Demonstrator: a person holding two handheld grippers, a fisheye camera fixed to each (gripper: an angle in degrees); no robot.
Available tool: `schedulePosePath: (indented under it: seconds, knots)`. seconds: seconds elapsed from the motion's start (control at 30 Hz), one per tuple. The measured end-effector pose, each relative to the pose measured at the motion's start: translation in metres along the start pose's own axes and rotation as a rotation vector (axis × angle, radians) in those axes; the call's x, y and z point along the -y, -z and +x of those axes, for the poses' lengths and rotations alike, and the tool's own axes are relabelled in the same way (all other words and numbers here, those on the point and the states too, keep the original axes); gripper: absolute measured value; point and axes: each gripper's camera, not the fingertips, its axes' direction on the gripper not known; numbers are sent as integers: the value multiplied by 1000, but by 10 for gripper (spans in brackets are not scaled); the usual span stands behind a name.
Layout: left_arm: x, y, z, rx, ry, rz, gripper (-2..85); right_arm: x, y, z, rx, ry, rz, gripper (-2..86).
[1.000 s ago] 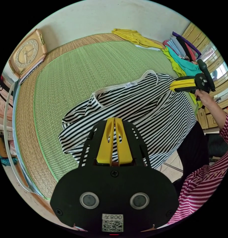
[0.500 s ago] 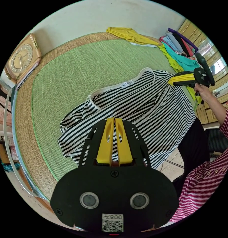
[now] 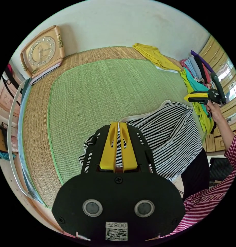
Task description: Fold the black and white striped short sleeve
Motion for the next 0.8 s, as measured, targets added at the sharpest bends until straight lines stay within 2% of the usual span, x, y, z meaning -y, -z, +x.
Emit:
schedulePosePath:
  seconds: [0.13,0.23,0.43,0.67,0.8]
  knots:
    - [-23,2,14,-59,-77,-16,2,-16,9,-6,67,23,43,-3]
    - [-32,-19,25,6,-129,-127,2,-21,-5,-16,114,53,-12,-4]
    - [-18,-32,3,87,-37,-167,1,-18,-25,-8,4,35,-89,-3]
    - [12,-36,-19,191,-26,-181,1,-1,-23,21,-82,8,-128,-4]
    - [18,-27,-31,156,15,-146,3,7,-21,38,-72,-19,-130,-4]
